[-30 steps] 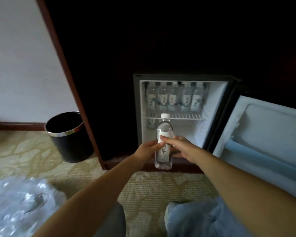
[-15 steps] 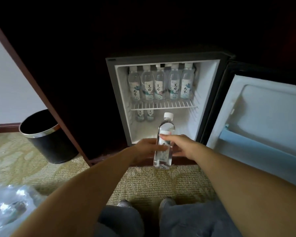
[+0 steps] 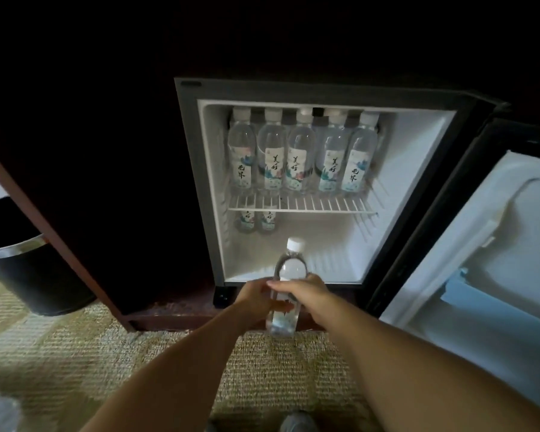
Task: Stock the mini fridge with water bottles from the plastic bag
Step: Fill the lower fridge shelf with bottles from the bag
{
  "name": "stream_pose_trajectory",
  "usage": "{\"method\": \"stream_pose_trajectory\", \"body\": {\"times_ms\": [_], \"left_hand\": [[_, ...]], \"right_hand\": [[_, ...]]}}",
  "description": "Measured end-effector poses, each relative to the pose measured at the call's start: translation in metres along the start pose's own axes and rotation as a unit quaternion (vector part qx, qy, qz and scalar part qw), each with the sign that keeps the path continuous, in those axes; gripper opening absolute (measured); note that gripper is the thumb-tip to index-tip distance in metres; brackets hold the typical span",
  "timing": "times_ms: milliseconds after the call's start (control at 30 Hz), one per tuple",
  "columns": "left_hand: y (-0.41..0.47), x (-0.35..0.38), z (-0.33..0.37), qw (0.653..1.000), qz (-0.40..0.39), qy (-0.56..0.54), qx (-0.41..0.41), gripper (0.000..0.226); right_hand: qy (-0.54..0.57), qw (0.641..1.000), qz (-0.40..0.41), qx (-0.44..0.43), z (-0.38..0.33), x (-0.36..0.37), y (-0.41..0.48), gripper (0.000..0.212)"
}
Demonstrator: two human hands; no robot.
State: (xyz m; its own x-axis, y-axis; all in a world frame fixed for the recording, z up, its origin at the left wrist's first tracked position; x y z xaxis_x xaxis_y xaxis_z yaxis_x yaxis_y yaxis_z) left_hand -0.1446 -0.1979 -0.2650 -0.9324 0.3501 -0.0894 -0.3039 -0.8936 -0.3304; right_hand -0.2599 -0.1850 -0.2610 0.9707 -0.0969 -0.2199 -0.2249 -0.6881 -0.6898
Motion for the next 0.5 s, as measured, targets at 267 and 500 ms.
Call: {"method": "stream_pose_trajectory", "body": {"times_ms": [267,500], "left_hand": [[0.053,-0.025,0.013,0.979,0.126,0.081,0.139,0.050],[0.089,-0.026,0.012,0.965,0.140,0.136,0.173,0.059]], "right_hand": [[0.015,0.995,0.002,-0.099,-0.042,0.007,0.052,0.061],[0.003,0.986,0.057,-0.156,-0.055,0.003,0.085,0.065]]}}
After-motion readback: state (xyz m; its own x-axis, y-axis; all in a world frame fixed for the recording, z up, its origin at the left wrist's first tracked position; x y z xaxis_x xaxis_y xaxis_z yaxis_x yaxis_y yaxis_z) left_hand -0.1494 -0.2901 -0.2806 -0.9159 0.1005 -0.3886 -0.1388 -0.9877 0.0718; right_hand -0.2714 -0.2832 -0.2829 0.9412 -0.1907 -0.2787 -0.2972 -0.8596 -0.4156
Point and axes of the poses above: each hand's wrist, its own y-axis towards the middle knuckle, its own x-axis out of the palm, z = x × y, the point moved 8 cm from there along y, towards the middle knuckle, and after that the axes turned 8 degrees about x, right-handed, at the moved point
